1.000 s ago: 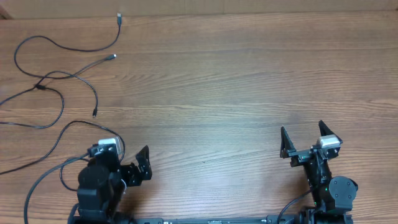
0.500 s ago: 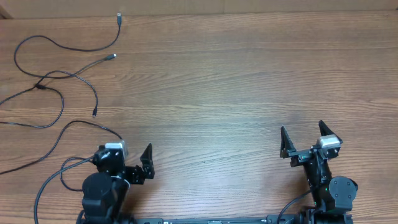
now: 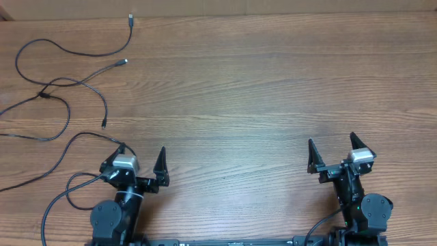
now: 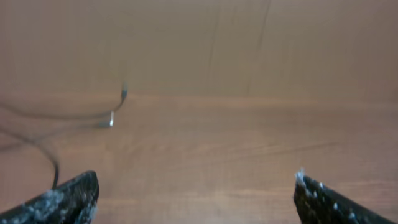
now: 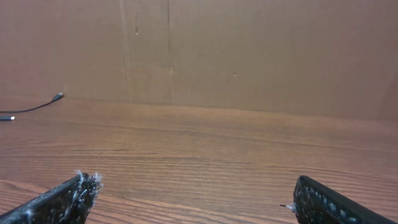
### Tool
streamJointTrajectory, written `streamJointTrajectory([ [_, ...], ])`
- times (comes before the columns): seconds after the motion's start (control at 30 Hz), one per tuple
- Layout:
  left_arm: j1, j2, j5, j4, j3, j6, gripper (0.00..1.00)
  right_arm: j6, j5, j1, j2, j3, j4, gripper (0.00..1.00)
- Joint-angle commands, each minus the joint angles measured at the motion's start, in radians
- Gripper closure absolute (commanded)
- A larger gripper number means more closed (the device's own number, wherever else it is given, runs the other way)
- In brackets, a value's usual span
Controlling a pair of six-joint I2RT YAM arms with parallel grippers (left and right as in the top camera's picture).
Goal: Untangle cables
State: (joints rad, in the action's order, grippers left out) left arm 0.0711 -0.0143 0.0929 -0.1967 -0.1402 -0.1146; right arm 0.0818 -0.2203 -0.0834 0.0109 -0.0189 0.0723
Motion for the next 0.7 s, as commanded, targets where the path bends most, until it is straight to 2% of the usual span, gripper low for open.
streamJointTrajectory([
  [0.0, -0.006, 0.011, 0.031, 0.135, 0.087, 0.059, 0.0, -0.006, 0.01, 0.006, -0.008, 0.01, -0.006, 0.0],
  [0.07, -0.006, 0.011, 0.031, 0.217, 0.13, 0.06, 0.0, -0.006, 0.01, 0.006, -0.008, 0.01, -0.006, 0.0],
  [0.2, -0.006, 0.011, 0.006, 0.225, 0.135, 0.091, 0.0, -0.006, 0.01, 0.006, -0.008, 0.01, -0.006, 0.0],
  [0.37, -0.006, 0.011, -0.052, 0.128, 0.135, 0.115, 0.01, -0.006, 0.01, 0.006, -0.008, 0.01, -0.006, 0.0],
  [0.67, -0.034, 0.011, -0.06, 0.119, 0.135, 0.116, 0.01, -0.006, 0.01, 0.006, -0.008, 0.01, -0.006, 0.0],
])
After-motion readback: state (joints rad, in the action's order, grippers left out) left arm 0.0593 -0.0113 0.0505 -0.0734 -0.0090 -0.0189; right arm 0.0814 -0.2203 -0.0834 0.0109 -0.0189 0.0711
